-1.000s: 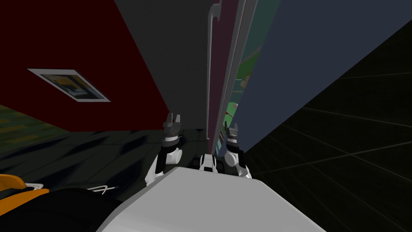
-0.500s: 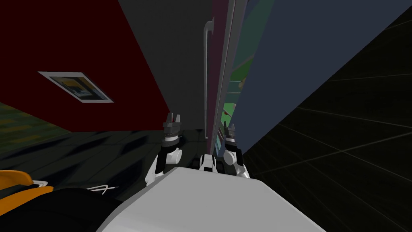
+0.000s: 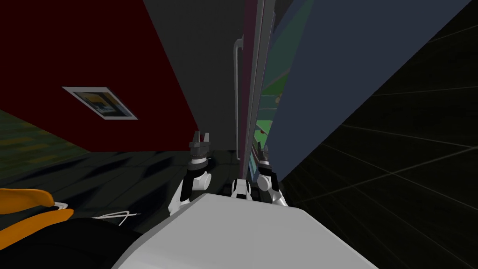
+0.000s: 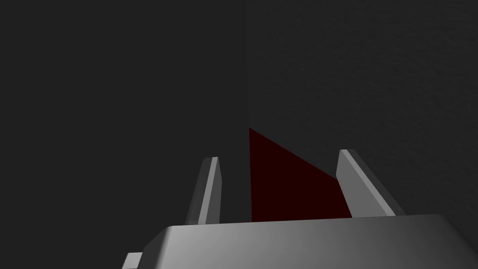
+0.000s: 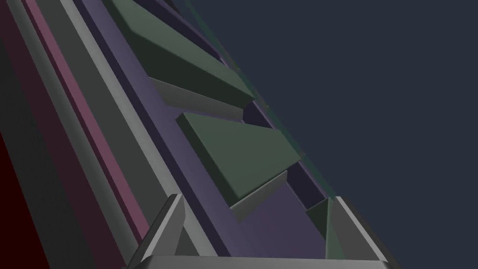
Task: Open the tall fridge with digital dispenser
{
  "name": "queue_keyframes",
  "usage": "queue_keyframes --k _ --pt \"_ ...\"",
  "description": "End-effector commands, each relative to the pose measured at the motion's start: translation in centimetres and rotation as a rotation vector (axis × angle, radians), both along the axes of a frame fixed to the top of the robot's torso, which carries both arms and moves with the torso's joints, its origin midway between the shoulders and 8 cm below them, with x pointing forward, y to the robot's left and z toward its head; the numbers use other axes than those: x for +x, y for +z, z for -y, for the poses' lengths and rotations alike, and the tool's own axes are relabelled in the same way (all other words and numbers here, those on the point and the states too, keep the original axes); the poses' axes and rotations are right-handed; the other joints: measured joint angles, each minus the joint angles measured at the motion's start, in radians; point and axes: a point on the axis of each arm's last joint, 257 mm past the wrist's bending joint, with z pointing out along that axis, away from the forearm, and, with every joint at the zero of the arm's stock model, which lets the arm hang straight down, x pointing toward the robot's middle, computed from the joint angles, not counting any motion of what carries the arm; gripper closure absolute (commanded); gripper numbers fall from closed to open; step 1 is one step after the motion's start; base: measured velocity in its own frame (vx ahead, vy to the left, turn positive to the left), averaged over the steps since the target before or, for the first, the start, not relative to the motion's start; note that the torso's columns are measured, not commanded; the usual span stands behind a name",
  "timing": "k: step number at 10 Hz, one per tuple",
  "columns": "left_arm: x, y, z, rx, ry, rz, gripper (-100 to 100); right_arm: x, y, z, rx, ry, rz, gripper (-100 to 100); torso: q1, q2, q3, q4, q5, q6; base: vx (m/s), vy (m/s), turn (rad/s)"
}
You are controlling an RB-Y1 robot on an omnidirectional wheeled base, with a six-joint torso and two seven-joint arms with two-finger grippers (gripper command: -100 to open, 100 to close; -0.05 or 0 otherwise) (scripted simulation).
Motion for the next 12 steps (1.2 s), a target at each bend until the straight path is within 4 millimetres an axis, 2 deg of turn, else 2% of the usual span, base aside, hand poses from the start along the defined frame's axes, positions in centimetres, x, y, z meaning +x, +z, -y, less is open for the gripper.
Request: queue_keyframes --k 1,4,7,12 --pt "0.0 0.0 0.0 0.000 0.000 0.000 0 0.9 -2.6 -1.2 0.092 0.079 -0.066 -100 -0.003 0.010 0.005 0.008 0.002 0.009 0.021 0.029 0.077" --pt "0.0 0.0 0.0 0.000 0.000 0.000 0 1.3 -3.7 -1.6 0.179 0.125 -0.087 -100 -0.011 0.036 0.022 0.018 0.001 0.014 0.008 0.010 0.026" --pt "0.0 0.0 0.0 0.000 0.000 0.000 0 1.9 -5.7 -2.3 0.276 0.178 -0.132 -100 -0.009 0.031 0.018 0.017 0.002 0.014 -0.023 0.002 0.029" --pt "0.0 0.0 0.0 0.000 0.000 0.000 0 2.3 -7.5 -2.6 0.381 0.227 -0.171 -100 -0.009 0.030 0.018 0.016 0.002 0.014 -0.010 0.003 0.023"
